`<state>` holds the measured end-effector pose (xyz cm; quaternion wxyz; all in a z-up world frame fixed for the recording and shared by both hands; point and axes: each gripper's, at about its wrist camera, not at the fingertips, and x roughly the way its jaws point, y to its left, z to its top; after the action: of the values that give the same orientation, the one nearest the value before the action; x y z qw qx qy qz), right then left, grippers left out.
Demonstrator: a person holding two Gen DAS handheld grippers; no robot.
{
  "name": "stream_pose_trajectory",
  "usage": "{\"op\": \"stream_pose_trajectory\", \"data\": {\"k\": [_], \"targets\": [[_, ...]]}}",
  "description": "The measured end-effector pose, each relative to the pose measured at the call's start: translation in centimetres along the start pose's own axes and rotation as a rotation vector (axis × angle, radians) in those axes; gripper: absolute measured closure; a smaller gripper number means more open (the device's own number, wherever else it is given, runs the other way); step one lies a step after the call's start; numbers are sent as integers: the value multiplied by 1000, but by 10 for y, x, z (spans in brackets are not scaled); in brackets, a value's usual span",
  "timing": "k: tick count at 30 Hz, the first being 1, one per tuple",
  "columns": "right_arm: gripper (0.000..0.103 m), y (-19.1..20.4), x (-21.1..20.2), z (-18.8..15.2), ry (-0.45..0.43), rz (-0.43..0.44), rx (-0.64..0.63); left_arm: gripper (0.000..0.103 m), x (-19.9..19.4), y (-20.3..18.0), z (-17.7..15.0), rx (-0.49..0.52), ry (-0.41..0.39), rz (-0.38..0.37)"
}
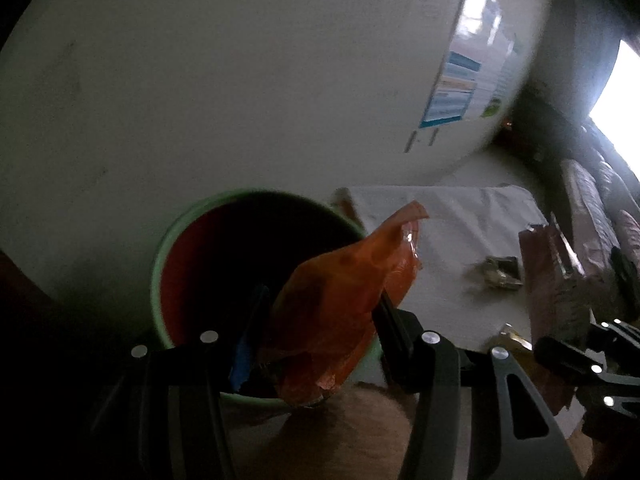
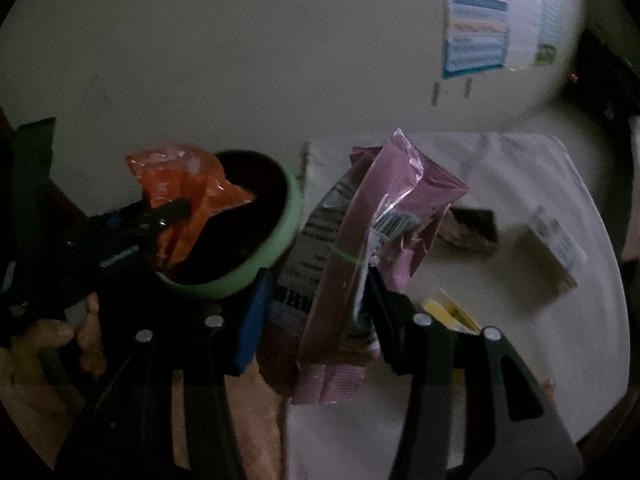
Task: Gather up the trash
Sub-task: 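Carry both held bags over the green bin and open both tools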
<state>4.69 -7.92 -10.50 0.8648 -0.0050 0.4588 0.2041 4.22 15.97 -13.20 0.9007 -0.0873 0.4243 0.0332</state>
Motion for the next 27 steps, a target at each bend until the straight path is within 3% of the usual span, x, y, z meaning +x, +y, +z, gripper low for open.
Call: {"op": "stream_pose_trajectory", "data": {"k": [11, 22, 27], "targets": [[56, 41, 44, 40, 39, 88, -107, 52, 23, 52, 4, -67, 26, 92], [56, 64, 68, 44, 85, 87, -186, 49, 40, 56, 6, -57, 58, 95], [56, 65, 74, 44, 101, 89, -195, 43, 41, 60, 5, -68, 59, 100]]}}
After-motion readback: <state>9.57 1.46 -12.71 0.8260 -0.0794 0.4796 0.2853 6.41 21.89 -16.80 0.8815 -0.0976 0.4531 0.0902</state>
